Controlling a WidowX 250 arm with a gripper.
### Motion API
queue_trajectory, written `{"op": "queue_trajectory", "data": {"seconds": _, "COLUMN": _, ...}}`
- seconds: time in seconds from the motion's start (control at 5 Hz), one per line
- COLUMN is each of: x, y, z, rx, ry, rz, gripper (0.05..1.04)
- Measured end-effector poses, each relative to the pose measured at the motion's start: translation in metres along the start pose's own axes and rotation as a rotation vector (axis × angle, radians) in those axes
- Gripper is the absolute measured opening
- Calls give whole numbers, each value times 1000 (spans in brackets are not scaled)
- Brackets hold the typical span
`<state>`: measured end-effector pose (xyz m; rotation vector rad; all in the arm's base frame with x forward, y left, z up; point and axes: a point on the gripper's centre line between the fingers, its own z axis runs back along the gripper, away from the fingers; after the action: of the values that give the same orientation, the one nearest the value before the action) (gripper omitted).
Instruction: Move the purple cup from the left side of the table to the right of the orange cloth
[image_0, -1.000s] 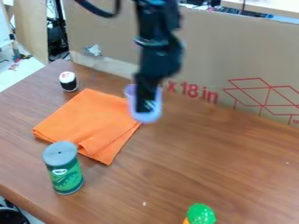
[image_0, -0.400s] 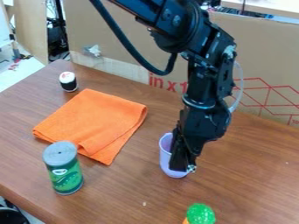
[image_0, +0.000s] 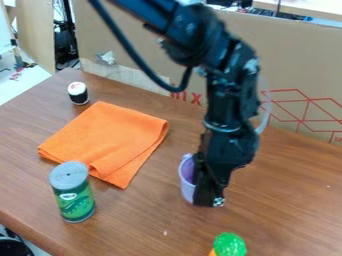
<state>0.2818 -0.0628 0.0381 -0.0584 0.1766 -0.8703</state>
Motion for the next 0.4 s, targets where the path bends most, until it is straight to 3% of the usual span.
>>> {"op": "queue_trajectory", "data": {"seconds": 0.2, "x": -20, "y": 17, "z": 25, "rx": -16, "ry": -86, "rz": 65, "gripper": 608}}
{"op": "queue_trajectory", "data": {"seconds": 0.4, "x": -28, "y": 32, "z": 58, "rx": 5, "ry": -183, "rz": 81, "gripper": 917}}
